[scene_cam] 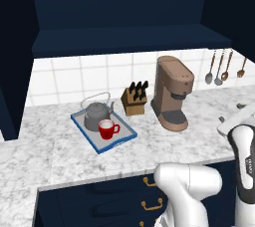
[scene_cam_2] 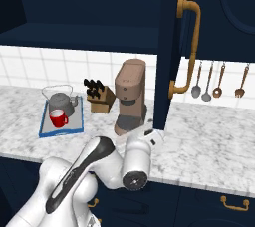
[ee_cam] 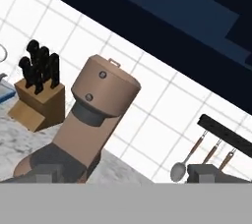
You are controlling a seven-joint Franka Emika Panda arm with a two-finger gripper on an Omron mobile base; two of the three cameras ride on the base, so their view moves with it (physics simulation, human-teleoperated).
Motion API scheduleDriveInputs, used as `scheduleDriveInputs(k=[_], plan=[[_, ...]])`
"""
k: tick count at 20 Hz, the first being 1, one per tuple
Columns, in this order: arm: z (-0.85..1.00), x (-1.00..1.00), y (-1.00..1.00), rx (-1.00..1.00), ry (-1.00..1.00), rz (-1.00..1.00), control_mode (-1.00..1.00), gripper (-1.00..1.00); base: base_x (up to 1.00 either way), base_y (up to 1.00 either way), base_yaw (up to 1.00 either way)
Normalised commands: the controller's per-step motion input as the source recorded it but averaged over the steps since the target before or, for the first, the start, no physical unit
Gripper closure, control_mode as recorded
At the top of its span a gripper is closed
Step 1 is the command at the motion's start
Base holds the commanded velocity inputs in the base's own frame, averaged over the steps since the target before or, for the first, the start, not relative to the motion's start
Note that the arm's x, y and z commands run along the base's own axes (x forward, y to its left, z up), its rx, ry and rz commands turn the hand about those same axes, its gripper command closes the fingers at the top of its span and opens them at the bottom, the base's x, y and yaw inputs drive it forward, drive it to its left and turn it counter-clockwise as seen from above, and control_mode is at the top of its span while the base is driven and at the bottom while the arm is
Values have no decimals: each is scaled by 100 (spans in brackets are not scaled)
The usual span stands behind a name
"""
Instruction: Pick the kettle from the counter and place it on the tray. Then pick the mug from the cabinet and place it on the tray. Then close the cabinet doors.
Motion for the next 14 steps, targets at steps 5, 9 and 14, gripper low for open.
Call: scheduleDriveInputs(k=[5, 9, 14], plan=[[24, -39, -50, 0, -29, 0, -100, -100, 0, 0, 0], [66, -12, -49, 0, -16, 0, -100, -100, 0, 0, 0], [31, -2, -38, -2, 0, 0, -100, -100, 0, 0, 0]])
